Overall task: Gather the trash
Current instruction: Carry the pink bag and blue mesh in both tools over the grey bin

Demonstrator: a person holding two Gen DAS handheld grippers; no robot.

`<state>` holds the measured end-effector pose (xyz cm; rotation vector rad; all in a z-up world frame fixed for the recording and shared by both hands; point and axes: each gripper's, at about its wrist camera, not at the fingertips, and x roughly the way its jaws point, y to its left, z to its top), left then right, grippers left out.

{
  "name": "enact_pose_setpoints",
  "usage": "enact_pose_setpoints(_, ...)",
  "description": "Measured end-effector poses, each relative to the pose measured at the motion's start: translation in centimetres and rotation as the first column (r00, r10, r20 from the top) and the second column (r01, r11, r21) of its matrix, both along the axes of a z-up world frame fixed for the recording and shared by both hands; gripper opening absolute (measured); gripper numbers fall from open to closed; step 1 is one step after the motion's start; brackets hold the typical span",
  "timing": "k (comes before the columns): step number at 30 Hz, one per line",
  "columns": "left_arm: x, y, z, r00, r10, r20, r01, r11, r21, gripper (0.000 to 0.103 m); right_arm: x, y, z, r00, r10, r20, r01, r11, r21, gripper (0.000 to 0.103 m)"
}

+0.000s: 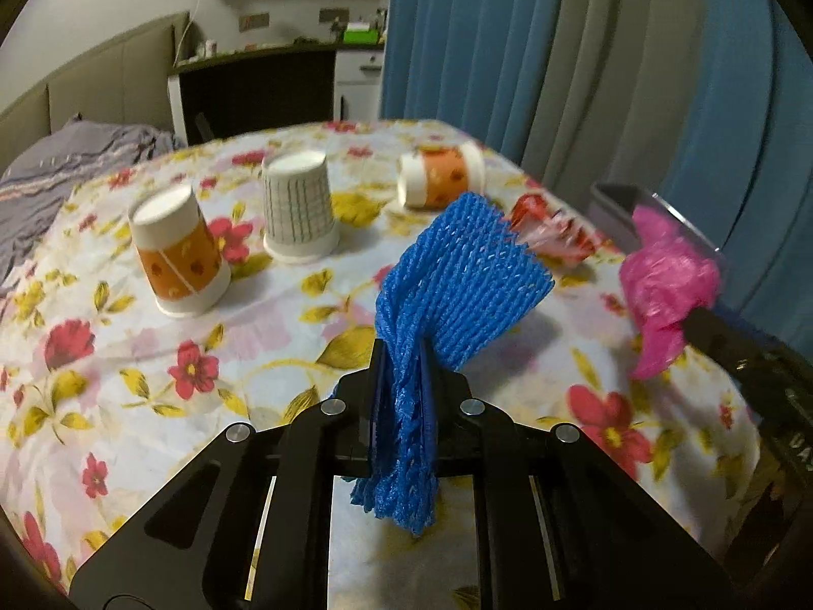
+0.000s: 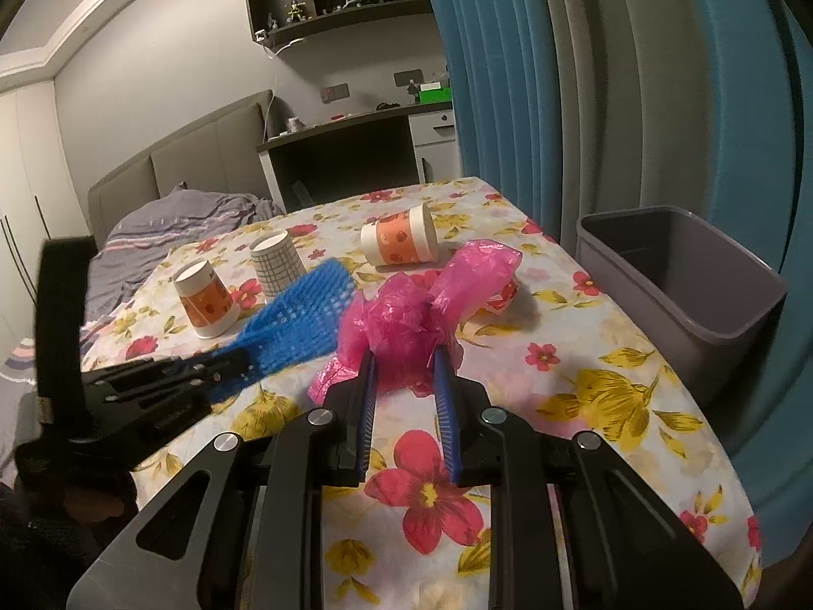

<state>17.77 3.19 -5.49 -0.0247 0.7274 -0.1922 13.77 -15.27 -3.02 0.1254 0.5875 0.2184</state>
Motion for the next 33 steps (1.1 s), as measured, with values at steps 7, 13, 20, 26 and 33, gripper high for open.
enact_pose_setpoints(7, -1.5, -1.4, 2.7, 0.998, -0.023, 0.067, 0.023, 1.000, -0.004, 0.012, -1.2, -1.5, 0.9, 1.000, 0.001, 0.010, -0.001, 1.000, 0.011, 0.023)
enact_pose_setpoints(13, -2.5, -3.1, 4.3, 0.993, -0.053, 0.109, 0.053, 0.999, -0.004, 0.012, -2.2, -3.4, 2.0, 1.000, -0.006, 0.028, 0.005, 1.000, 0.018, 0.023)
enact_pose_setpoints(20, -2.5, -5.5, 5.6, 0.987, -0.087, 0.137, 0.088, 0.996, -0.001, 0.012, -2.7, -6.1, 3.3, 0.998, -0.038, 0.058, 0.038, 0.999, 0.008, 0.023)
enact_pose_setpoints(26, -1.8, -8.0, 6.4, 0.981, -0.123, 0.153, 0.123, 0.992, 0.004, 0.012, -2.9, -8.3, 4.0, 0.994, -0.077, 0.082, 0.079, 0.997, -0.022, 0.023)
enact_pose_setpoints(33, -0.3, -11.8, 7.0, 0.970, -0.180, 0.161, 0.182, 0.983, 0.002, 0.012, -2.1, -10.9, 4.5, 0.986, -0.134, 0.100, 0.139, 0.989, -0.044, 0.023)
